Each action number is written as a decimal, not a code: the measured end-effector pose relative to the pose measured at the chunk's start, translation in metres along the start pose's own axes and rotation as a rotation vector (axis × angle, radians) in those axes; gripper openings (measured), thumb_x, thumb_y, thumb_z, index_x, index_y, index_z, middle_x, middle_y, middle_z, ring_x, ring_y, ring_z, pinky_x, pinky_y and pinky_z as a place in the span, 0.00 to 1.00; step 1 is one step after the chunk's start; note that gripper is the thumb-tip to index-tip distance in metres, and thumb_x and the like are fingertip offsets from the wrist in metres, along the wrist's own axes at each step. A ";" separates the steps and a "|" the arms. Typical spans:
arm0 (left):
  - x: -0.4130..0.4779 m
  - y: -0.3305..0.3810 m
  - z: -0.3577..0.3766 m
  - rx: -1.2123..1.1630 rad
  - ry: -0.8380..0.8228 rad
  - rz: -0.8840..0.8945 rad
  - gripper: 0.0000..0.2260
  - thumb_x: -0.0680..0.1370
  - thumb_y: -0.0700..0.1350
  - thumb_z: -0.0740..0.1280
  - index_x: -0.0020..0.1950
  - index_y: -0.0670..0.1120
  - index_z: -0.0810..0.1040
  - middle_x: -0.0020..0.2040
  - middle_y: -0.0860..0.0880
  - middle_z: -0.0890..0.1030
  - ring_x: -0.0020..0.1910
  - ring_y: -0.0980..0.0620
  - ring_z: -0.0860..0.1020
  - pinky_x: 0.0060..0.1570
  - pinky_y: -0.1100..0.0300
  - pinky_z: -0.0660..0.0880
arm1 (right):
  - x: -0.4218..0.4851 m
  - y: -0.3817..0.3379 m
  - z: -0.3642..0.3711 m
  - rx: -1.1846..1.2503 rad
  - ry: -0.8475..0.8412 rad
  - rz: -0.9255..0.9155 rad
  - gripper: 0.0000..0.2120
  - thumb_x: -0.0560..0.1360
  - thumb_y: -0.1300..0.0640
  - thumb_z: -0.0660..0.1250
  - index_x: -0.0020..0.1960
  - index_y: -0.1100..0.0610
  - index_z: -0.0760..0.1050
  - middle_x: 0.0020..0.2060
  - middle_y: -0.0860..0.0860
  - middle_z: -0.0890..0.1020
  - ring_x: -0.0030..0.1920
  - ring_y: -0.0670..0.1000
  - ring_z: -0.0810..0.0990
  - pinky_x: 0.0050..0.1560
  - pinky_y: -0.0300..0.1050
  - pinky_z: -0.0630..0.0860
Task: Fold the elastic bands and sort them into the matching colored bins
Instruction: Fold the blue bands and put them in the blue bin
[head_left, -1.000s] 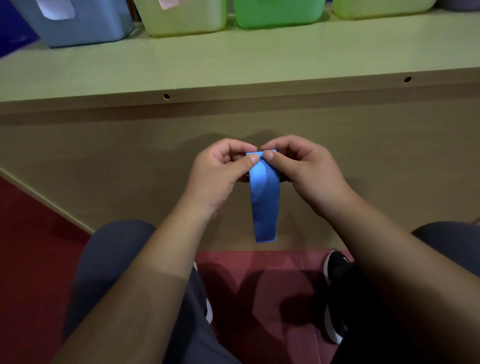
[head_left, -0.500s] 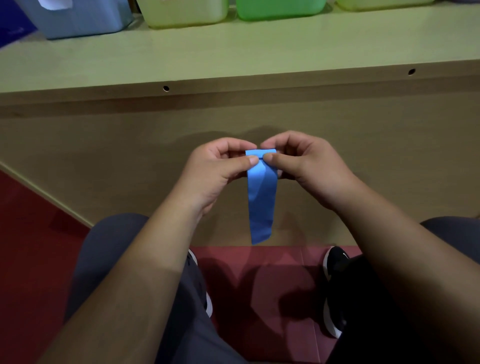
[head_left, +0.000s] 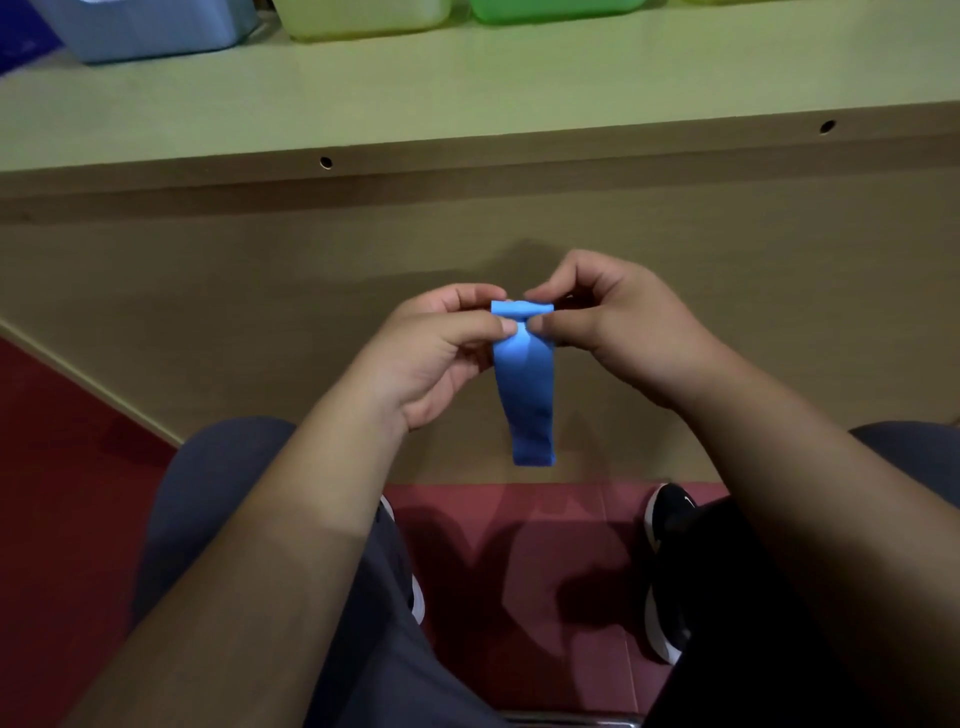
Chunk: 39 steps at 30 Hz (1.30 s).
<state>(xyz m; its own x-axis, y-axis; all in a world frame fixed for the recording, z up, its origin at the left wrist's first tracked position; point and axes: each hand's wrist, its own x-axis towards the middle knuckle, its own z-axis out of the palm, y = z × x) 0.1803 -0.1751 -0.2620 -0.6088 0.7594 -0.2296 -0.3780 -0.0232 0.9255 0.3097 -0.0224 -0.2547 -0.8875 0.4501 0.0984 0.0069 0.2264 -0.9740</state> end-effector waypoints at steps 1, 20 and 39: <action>0.001 -0.002 0.000 -0.021 -0.003 -0.019 0.14 0.76 0.26 0.69 0.54 0.43 0.81 0.47 0.43 0.86 0.45 0.47 0.84 0.52 0.55 0.79 | 0.000 0.001 0.001 0.005 0.006 0.016 0.10 0.74 0.73 0.74 0.46 0.60 0.80 0.41 0.51 0.86 0.43 0.47 0.82 0.48 0.42 0.79; -0.003 -0.001 -0.001 0.187 0.056 0.180 0.09 0.76 0.31 0.75 0.53 0.42 0.83 0.41 0.47 0.85 0.41 0.54 0.83 0.44 0.63 0.80 | 0.005 0.010 0.006 0.127 0.051 0.008 0.15 0.73 0.75 0.69 0.45 0.56 0.81 0.42 0.53 0.85 0.46 0.49 0.82 0.52 0.47 0.79; 0.001 0.000 -0.008 0.185 0.000 0.173 0.14 0.76 0.30 0.73 0.61 0.40 0.83 0.53 0.42 0.85 0.53 0.51 0.83 0.55 0.61 0.80 | 0.004 0.010 0.005 0.068 0.061 -0.065 0.08 0.78 0.68 0.74 0.55 0.58 0.83 0.43 0.49 0.85 0.43 0.45 0.81 0.50 0.40 0.79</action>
<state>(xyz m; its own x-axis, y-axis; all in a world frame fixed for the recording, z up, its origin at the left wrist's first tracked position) 0.1737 -0.1795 -0.2643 -0.6537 0.7542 -0.0628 -0.1336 -0.0334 0.9905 0.3039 -0.0228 -0.2647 -0.8554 0.4885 0.1719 -0.0829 0.1985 -0.9766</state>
